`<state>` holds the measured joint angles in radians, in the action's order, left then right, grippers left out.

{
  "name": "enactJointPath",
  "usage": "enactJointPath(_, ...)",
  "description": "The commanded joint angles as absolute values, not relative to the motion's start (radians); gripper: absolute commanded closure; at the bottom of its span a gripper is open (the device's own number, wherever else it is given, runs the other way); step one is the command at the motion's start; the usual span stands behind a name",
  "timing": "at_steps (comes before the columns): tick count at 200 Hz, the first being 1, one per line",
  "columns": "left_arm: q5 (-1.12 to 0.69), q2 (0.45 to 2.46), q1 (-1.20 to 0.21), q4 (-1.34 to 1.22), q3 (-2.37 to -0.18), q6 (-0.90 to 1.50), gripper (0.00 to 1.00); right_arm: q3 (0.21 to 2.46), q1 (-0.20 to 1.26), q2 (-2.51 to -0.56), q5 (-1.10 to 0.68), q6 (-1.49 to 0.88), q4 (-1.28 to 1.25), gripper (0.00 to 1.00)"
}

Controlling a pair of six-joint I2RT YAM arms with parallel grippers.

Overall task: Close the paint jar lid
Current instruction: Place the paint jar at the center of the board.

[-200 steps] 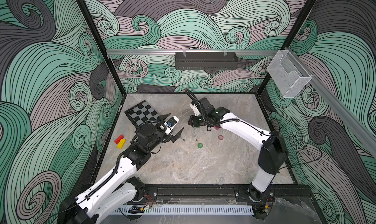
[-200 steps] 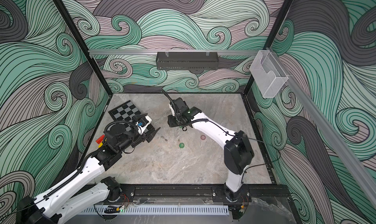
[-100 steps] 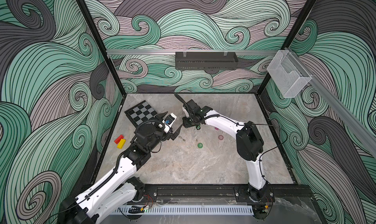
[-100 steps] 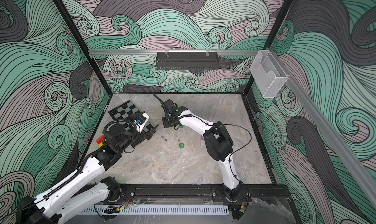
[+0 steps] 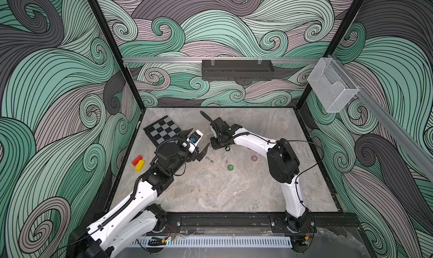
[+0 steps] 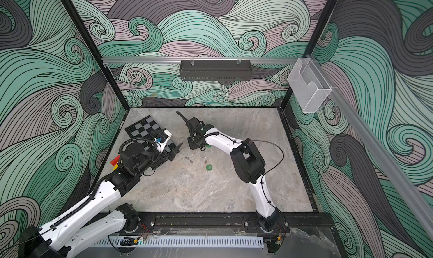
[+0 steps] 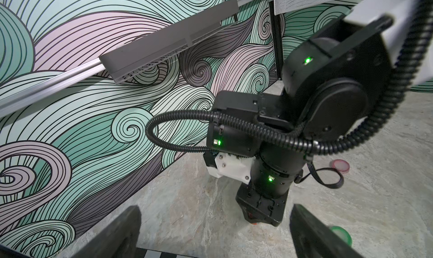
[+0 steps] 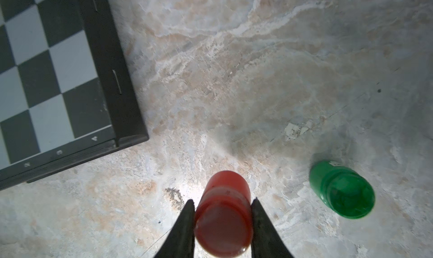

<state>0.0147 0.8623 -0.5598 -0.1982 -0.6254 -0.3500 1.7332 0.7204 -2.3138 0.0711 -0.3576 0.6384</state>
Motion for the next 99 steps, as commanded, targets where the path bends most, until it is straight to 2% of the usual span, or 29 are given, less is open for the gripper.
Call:
enactJointPath(1,0.022,0.871,-0.561,-0.23,-0.637,-0.344,0.01,1.722,0.719,-2.334,0.078,-0.365,0.595,0.81)
enactJointPath(41,0.026,0.876,-0.561,-0.232,-0.636,-0.346,0.01,1.668,0.718,-2.323,0.068,-0.38,0.565,0.78)
enactJointPath(99,0.049,0.873,-0.561,-0.224,-0.633,-0.359,0.01,1.634,0.718,-2.315,0.046,-0.403,0.584,0.68)
